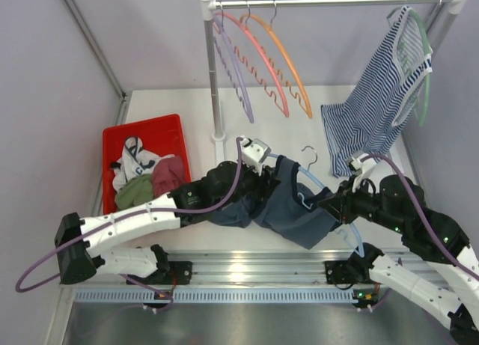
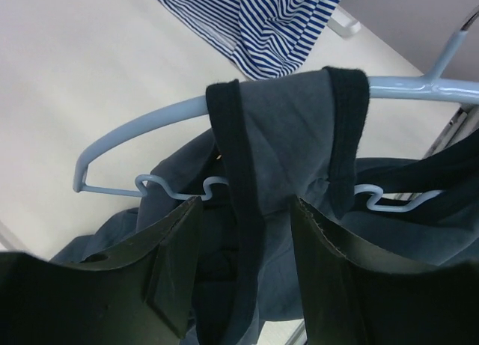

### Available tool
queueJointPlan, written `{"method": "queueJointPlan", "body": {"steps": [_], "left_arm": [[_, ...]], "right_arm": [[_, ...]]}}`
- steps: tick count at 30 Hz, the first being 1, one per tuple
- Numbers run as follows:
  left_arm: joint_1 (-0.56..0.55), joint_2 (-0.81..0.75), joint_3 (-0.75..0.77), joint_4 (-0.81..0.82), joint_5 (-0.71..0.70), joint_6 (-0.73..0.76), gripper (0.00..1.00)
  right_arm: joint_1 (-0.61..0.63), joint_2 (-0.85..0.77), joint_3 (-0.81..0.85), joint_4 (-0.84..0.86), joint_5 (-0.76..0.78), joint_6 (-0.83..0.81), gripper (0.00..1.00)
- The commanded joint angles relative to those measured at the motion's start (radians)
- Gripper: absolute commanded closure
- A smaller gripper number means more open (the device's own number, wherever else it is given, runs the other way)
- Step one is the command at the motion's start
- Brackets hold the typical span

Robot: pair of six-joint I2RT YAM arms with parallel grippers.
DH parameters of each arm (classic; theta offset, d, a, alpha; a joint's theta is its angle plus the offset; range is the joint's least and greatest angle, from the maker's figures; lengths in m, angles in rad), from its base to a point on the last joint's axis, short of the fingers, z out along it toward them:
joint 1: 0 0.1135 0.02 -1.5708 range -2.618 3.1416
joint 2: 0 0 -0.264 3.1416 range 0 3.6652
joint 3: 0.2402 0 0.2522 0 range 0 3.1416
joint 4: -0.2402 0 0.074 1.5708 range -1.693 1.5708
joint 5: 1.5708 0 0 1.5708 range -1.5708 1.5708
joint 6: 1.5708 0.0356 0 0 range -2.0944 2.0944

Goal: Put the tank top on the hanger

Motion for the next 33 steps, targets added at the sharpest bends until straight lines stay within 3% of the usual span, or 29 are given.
{"method": "queueJointPlan", "body": {"steps": [1, 7, 11, 12, 14, 23, 31, 33], "left_arm": [[0.024, 0.014, -0.013, 0.112, 0.113, -0.009, 0.44], [0.044, 0.049, -0.030, 0.198, 0.194, -0.007, 0.48], [0.051, 0.056, -0.022, 0.235, 0.220, -0.009, 0.77], [0.051, 0.056, -0.021, 0.240, 0.219, -0.007, 0.89], [0.053, 0.057, -0.008, 0.240, 0.210, -0.003, 1.00], [0.076, 0.040, 0.090, 0.168, 0.055, -0.009, 1.00], [0.117, 0.117, 0.226, 0.132, 0.154, -0.015, 1.00], [0.116, 0.131, 0.246, 0.114, 0.212, -0.014, 0.86]], "right_arm": [[0.002, -0.019, 0.073, 0.026, 0.008, 0.013, 1.00], [0.002, -0.022, 0.083, 0.008, 0.019, 0.016, 1.00], [0.002, -0.032, 0.083, 0.003, 0.025, 0.021, 1.00], [0.002, -0.034, 0.086, -0.003, 0.030, 0.022, 1.00], [0.002, -0.038, 0.091, -0.009, 0.039, 0.021, 1.00], [0.000, -0.049, 0.126, -0.069, 0.077, 0.028, 1.00], [0.002, -0.037, 0.192, -0.093, 0.077, 0.044, 1.00], [0.002, -0.037, 0.227, -0.112, 0.105, 0.051, 1.00]]}}
